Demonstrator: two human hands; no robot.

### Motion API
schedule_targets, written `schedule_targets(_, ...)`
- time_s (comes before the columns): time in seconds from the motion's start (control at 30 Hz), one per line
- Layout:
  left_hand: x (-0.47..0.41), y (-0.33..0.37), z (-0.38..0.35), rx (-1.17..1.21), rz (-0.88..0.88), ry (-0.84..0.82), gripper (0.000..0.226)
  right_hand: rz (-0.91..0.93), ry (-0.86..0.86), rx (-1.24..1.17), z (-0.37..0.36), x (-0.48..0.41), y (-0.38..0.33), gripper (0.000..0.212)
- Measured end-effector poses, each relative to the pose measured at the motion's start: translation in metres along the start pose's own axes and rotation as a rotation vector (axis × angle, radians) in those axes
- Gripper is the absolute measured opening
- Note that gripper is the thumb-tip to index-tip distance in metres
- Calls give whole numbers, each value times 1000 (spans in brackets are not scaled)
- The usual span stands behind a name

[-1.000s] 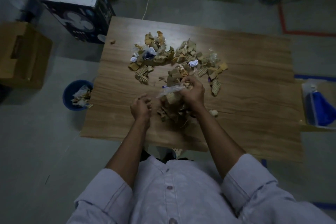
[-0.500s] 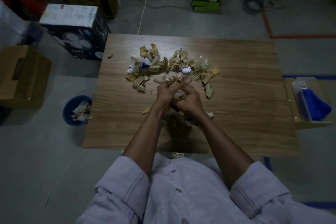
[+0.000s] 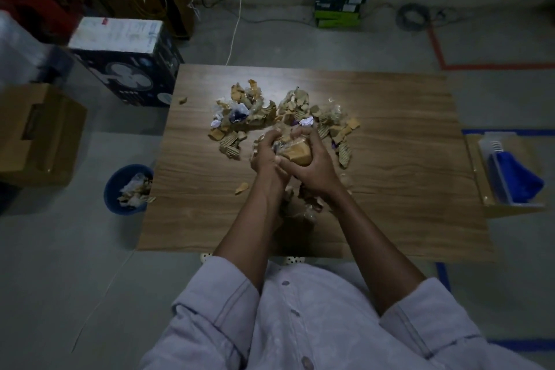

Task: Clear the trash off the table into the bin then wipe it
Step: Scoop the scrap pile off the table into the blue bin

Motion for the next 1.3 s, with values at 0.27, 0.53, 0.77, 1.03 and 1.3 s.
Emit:
schedule_targets(0.27,53,-7,-22,-42,2,-217,44,103,376,160,-2,-4,-13,39)
schedule_targets(0.53,66,3,-28,-97,-15,-285,39,-48,426,70,-1,-17,-4,47)
schedule_targets(0.77,77,3,-39,-280,-54,-286,50,-91,638,47,2,-13,-2,32)
schedule_targets(1.03,81,-15,-30,-94,-164,-216,57,-10,748,72,21,-24,-16,28)
schedule_targets(1.3,76,-26,-21,206,244,-315,83,147,733,47,15,-22,-21,26)
Point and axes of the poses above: each hand's wrist, its own x-axis away from the middle knuckle, its own z-axis out of the back of the hand, y = z × x, the point moved 3 cm from there along -x, towards the middle knuckle, and after that the axes turned 3 degrees about x, right-handed, at the moved point
